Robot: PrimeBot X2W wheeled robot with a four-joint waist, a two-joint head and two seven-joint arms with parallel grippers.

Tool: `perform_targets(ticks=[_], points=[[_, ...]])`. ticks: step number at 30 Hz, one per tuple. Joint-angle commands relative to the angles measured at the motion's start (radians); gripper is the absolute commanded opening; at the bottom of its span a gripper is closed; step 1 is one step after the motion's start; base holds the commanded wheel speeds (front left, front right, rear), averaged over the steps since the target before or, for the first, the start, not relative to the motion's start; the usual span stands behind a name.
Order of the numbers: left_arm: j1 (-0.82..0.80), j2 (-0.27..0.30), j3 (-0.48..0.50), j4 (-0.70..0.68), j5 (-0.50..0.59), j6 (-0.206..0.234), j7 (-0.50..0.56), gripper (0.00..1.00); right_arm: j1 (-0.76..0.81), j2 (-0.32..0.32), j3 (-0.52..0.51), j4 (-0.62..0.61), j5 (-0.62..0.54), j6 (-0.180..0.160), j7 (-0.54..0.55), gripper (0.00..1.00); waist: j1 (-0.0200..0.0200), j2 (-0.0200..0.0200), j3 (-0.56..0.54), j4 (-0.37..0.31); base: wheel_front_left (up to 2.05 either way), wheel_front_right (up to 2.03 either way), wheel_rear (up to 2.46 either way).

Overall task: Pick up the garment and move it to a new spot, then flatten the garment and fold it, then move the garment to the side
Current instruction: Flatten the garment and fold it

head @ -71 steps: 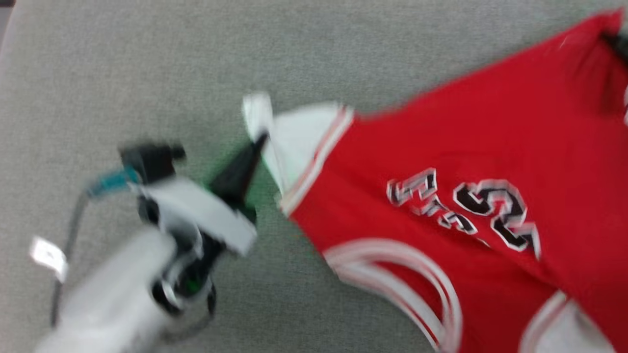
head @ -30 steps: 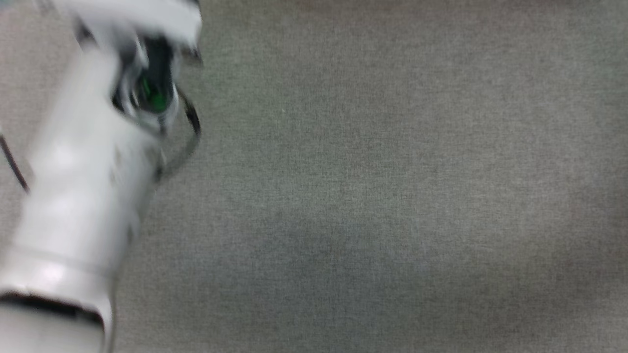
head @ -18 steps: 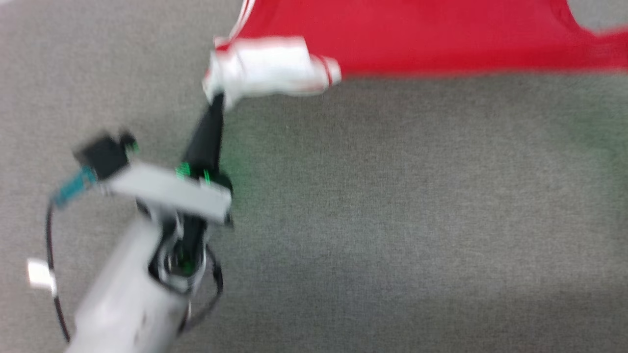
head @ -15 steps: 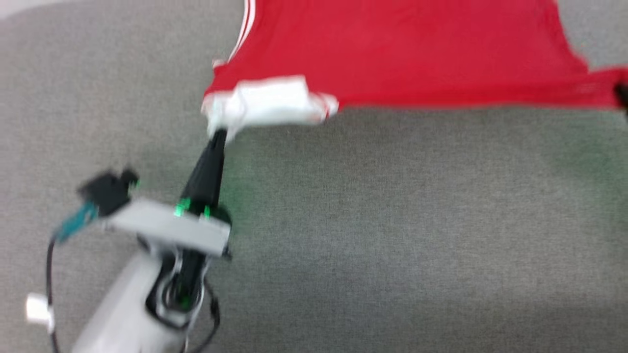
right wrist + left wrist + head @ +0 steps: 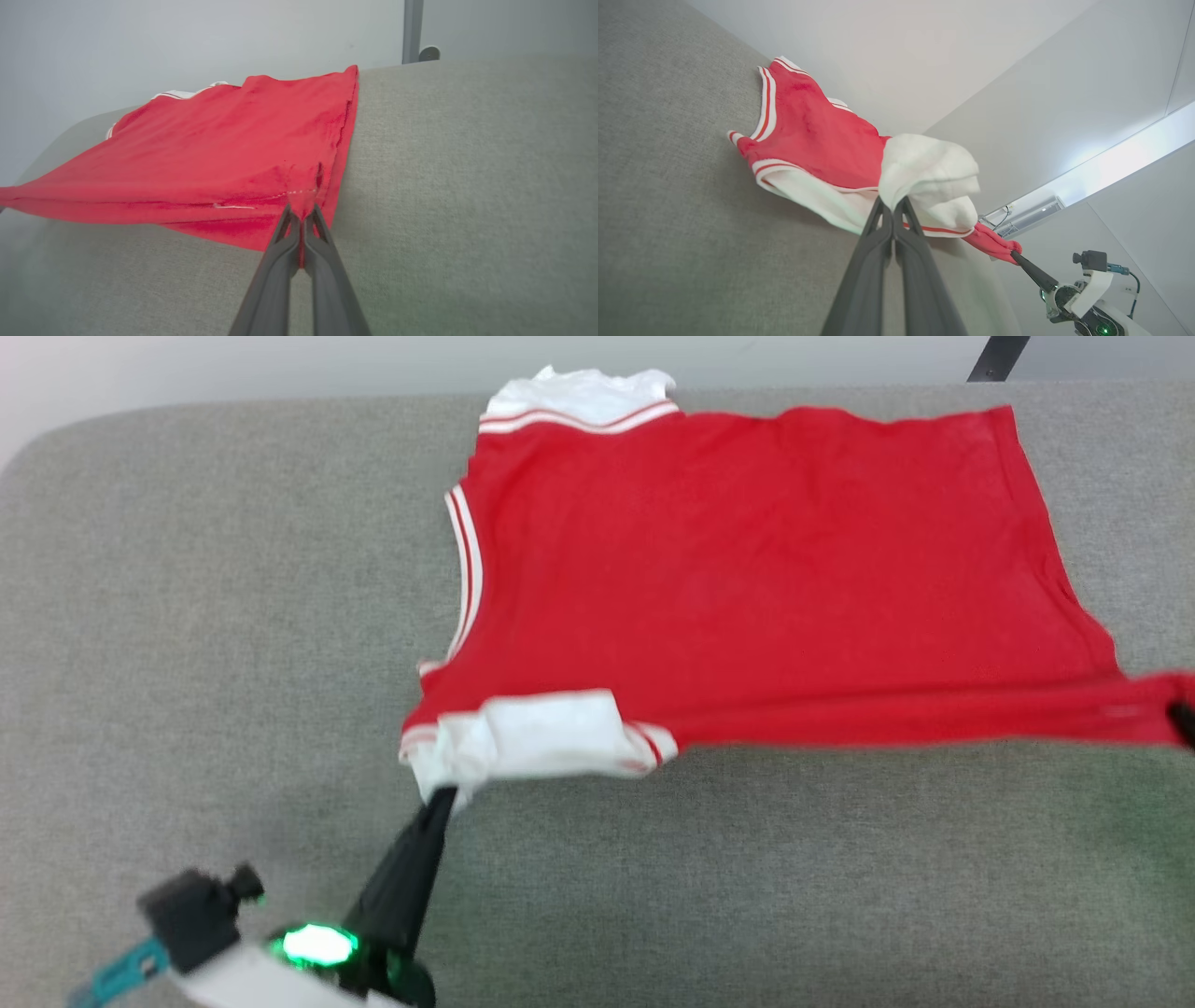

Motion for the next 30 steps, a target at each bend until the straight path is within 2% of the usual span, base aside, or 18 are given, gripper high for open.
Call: perform_targets(ticks=[1, 8, 13, 19, 24, 30], points=[[0.037, 0.017, -0.002, -0.033, 0.011, 0.008, 0.003, 0.00, 0.051, 0.003, -0.030, -0.018, -0.011, -0.002, 0.004, 0.00, 0.0000, -0.0001, -0.001, 0.001, 0.00, 0.00, 0.00], [0.162, 0.066, 0.011, -0.204, 0.052, 0.055, -0.002, 0.00, 0.233, 0.024, -0.189, -0.154, -0.062, -0.002, 0.054, 0.00, 0.0000, -0.0001, 0.035, -0.010, 0.00, 0.00, 0.00], [0.119, 0.080, 0.013, -0.227, 0.075, 0.079, 0.022, 0.00, 0.262, 0.075, -0.286, -0.225, -0.106, -0.002, 0.120, 0.00, 0.0000, -0.0001, 0.061, -0.009, 0.00, 0.00, 0.00], [-0.079, 0.062, 0.006, -0.124, 0.073, 0.069, 0.105, 0.00, 0.144, 0.131, -0.296, -0.249, -0.165, -0.002, 0.203, 0.00, 0.0000, -0.0001, 0.101, 0.003, 0.00, 0.00, 0.00], [-0.263, 0.020, 0.001, 0.014, 0.045, 0.033, 0.162, 0.00, 0.001, 0.159, -0.263, -0.185, -0.188, -0.002, 0.247, 0.00, 0.0000, -0.0001, 0.129, 0.008, 0.00, 0.00, 0.00], [-0.405, -0.044, 0.003, 0.188, 0.039, 0.001, 0.156, 0.00, -0.112, 0.194, -0.246, -0.069, -0.183, -0.002, 0.255, 0.00, 0.0000, -0.0001, 0.161, 0.010, 0.00, 0.00, 0.00]])
